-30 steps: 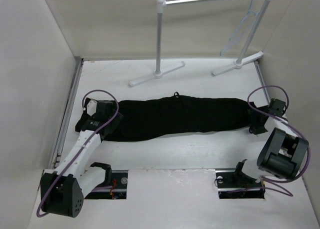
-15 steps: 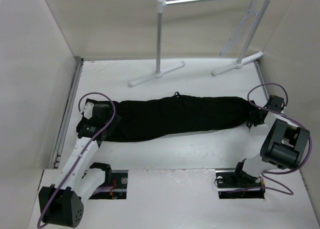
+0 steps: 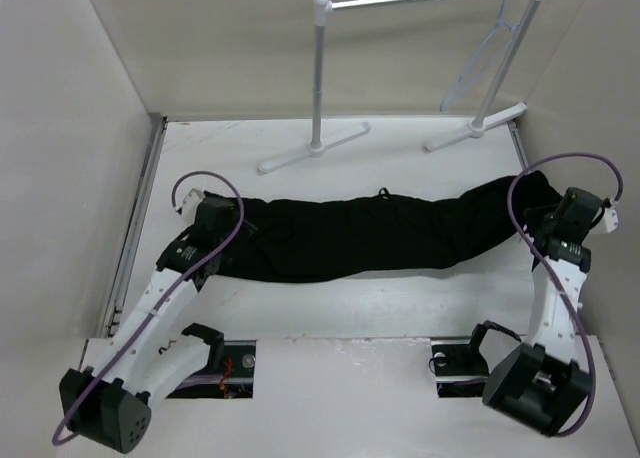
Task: Place the trousers on the hanger
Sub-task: Fold the trousers at the center of the board.
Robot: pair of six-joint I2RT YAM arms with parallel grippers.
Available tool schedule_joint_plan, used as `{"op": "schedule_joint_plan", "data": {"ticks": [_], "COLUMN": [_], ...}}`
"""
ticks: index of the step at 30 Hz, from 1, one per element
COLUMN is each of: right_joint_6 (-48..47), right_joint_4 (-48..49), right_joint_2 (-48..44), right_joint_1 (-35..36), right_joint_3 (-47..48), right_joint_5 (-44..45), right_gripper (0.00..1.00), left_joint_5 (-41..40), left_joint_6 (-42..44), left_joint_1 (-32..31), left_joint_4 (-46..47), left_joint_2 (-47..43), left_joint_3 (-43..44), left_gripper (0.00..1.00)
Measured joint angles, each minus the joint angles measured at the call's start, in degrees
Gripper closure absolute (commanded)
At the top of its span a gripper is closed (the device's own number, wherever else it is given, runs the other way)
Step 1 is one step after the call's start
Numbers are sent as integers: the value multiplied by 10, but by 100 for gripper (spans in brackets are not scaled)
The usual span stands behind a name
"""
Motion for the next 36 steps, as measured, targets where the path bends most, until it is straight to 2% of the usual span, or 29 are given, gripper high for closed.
{"op": "schedule_joint_plan", "data": {"ticks": [5, 8, 10, 12, 16, 19, 21, 25, 28, 30, 31, 35, 36], "right_joint_6": [-33, -46, -49, -47, -34, -26, -21, -19, -21, -23, -23, -21, -20], "right_joint_4": [-81, -117, -140, -159, -180, -184, -185, -177, -177, -183, -186, -205, -214], "right_joint_2": [-94, -119, -122, -110, -54, 37, 125, 325, 486, 600, 652, 833, 860], "right_joint_1": [33, 101, 171, 269, 500, 648, 718, 804, 850, 874, 883, 916, 923], "right_joint_3": [68, 137, 186, 240, 338, 412, 468, 585, 680, 761, 802, 958, 984], "right_joint_5": [2, 10, 27, 60, 162, 242, 280, 323, 330, 326, 318, 268, 257], "right_gripper": [98, 98, 98, 98, 97, 97, 97, 96, 89, 90, 84, 43, 38], "left_joint_5": [-25, -29, -32, -34, -24, 0, 23, 60, 63, 61, 57, 35, 29], "left_joint_6": [-8, -7, -6, -4, -2, 0, 2, 8, 12, 13, 14, 16, 17], "left_joint_1": [-129, -171, -167, -140, -35, 54, 106, 188, 210, 222, 227, 241, 243], "left_joint_4": [0, 4, 5, -4, -22, -36, -44, -59, -67, -70, -70, -79, -83], "left_joint_2": [66, 86, 76, 49, -35, -90, -110, -120, -122, -125, -127, -127, -125], "left_joint_3": [120, 181, 200, 201, 173, 132, 105, 58, 41, 41, 41, 53, 59], "left_gripper": [53, 52, 51, 50, 50, 50, 50, 49, 48, 48, 48, 48, 48]}}
